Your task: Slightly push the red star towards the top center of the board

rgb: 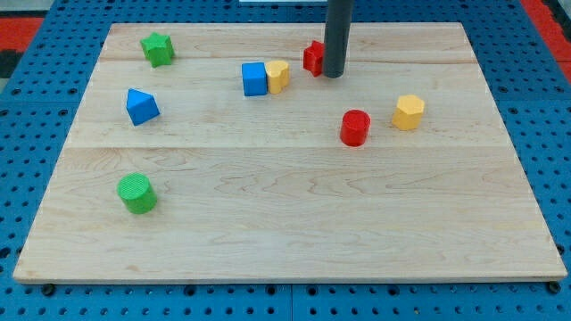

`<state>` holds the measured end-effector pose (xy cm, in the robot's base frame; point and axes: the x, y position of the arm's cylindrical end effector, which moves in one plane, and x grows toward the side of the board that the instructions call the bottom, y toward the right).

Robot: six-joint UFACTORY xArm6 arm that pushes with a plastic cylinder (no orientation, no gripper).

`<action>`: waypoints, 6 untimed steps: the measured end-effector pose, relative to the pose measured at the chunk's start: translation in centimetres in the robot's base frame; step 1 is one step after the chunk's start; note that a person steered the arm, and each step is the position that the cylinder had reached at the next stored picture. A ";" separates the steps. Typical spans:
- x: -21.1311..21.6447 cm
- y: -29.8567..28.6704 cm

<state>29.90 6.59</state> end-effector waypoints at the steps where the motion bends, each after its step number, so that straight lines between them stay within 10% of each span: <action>1: -1.1 -0.7; 6: -2.1 -12.4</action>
